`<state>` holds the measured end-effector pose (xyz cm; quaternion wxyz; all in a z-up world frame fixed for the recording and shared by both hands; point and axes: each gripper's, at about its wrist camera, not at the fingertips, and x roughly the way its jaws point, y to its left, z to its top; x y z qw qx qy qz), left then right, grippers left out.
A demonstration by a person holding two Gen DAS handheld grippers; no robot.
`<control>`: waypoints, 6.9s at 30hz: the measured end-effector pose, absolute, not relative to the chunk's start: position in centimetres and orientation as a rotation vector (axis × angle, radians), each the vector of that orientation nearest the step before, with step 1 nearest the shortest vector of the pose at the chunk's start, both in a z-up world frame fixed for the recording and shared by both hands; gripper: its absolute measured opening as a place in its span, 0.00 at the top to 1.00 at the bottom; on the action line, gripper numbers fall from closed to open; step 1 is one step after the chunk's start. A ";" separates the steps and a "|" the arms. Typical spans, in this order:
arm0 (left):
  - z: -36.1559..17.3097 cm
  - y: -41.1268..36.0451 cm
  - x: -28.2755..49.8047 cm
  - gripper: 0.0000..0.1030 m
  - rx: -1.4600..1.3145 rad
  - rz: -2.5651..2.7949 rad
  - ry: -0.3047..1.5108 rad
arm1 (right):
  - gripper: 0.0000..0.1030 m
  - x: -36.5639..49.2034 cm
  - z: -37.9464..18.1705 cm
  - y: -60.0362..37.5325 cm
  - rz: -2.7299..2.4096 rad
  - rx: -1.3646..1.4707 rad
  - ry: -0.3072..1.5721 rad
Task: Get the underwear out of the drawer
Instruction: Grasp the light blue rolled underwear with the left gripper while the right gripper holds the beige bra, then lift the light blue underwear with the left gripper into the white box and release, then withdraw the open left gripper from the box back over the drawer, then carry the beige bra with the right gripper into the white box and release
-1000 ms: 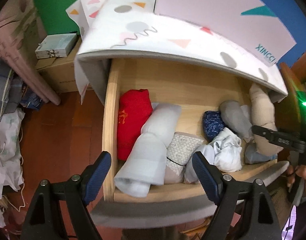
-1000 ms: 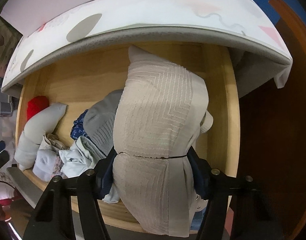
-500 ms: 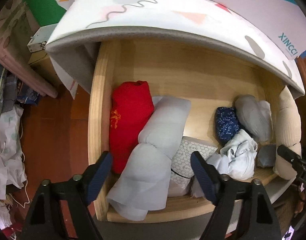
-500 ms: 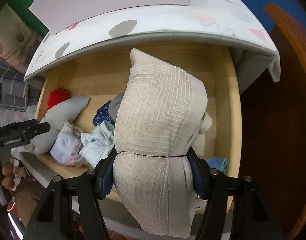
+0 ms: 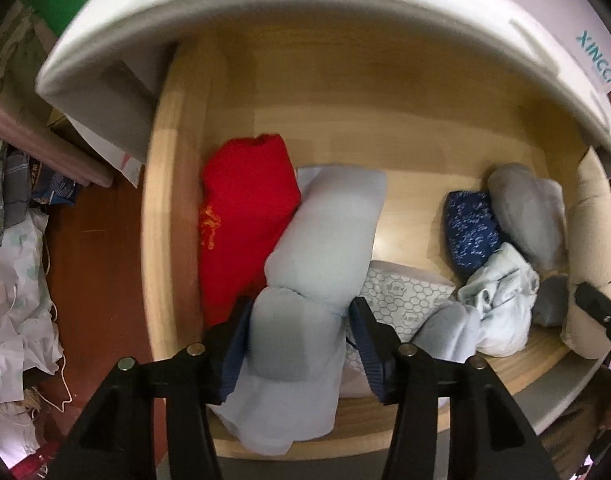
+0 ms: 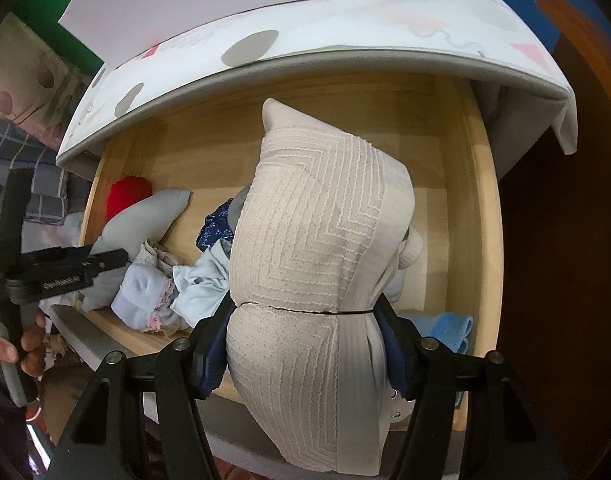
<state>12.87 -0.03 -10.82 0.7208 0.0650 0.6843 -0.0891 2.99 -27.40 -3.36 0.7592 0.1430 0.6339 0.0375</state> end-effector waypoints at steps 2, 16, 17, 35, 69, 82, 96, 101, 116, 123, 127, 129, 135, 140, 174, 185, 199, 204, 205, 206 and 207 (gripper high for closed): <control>-11.0 -0.2 12.9 0.50 0.135 -0.190 1.506 | 0.40 3.0 -3.5 -27.2 0.081 0.311 1.381; -8.8 0.9 11.9 0.69 0.074 -0.216 1.488 | 0.40 3.1 -3.7 -26.6 0.073 0.302 1.384; -8.5 1.0 11.9 0.69 0.063 -0.221 1.485 | 0.40 3.2 -3.7 -26.6 0.073 0.301 1.384; 4.6 1.4 10.2 0.70 0.044 -0.336 1.276 | 0.40 3.2 -3.9 -26.6 0.066 0.305 1.382; 11.8 -8.9 31.2 0.70 0.071 -0.296 0.944 | 0.40 2.9 -3.4 -27.1 0.080 0.339 1.355; 8.1 -7.7 30.7 0.70 0.095 -0.270 1.011 | 0.40 3.1 -3.5 -26.9 0.079 0.338 1.357; 7.0 -6.5 27.5 0.70 0.147 -0.243 1.037 | 0.40 3.0 -3.6 -27.0 0.074 0.339 1.352; 6.5 -6.1 26.5 0.70 0.153 -0.237 1.050 | 0.40 3.0 -3.6 -27.0 0.071 0.341 1.351; 6.5 -5.8 25.2 0.66 0.150 -0.203 1.062 | 0.40 3.1 -3.5 -26.9 0.060 0.340 1.346; 6.8 -6.3 25.4 0.62 0.174 -0.193 1.070 | 0.40 3.1 -3.4 -26.9 0.055 0.335 1.344; 7.2 -6.3 25.3 0.61 0.179 -0.192 1.064 | 0.40 3.1 -3.4 -26.9 0.055 0.334 1.343; 7.7 -6.2 25.2 0.61 0.177 -0.194 1.053 | 0.40 3.1 -3.4 -26.9 0.054 0.334 1.343; 9.8 -5.8 24.6 0.53 0.177 -0.196 1.017 | 0.40 3.1 -3.3 -26.8 0.050 0.330 1.339; 11.5 -5.3 23.6 0.51 0.191 -0.199 0.991 | 0.40 3.2 -3.4 -26.6 0.044 0.325 1.341; 1.7 2.9 8.3 0.51 0.078 -0.045 1.048 | 0.41 1.4 3.6 -28.5 0.020 0.292 1.156; -0.5 4.8 7.9 0.51 -0.007 -0.027 1.068 | 0.41 2.9 13.2 -28.9 0.071 0.259 1.056; -1.2 8.4 8.3 0.51 -0.177 0.017 1.085 | 0.41 18.4 17.9 -25.3 0.090 0.151 1.033; -1.1 7.8 8.3 0.51 -0.147 0.005 1.078 | 0.41 23.6 14.1 -24.2 0.073 0.150 1.124; -1.1 7.7 8.3 0.51 -0.144 0.003 1.079 | 0.41 24.7 13.1 -24.0 0.068 0.149 1.149; -1.1 7.7 8.4 0.51 -0.144 -0.004 1.081 | 0.41 25.3 12.5 -23.9 0.064 0.150 1.166; -1.2 7.6 8.4 0.51 -0.142 -0.007 1.085 | 0.41 25.7 11.7 -23.9 0.060 0.148 1.186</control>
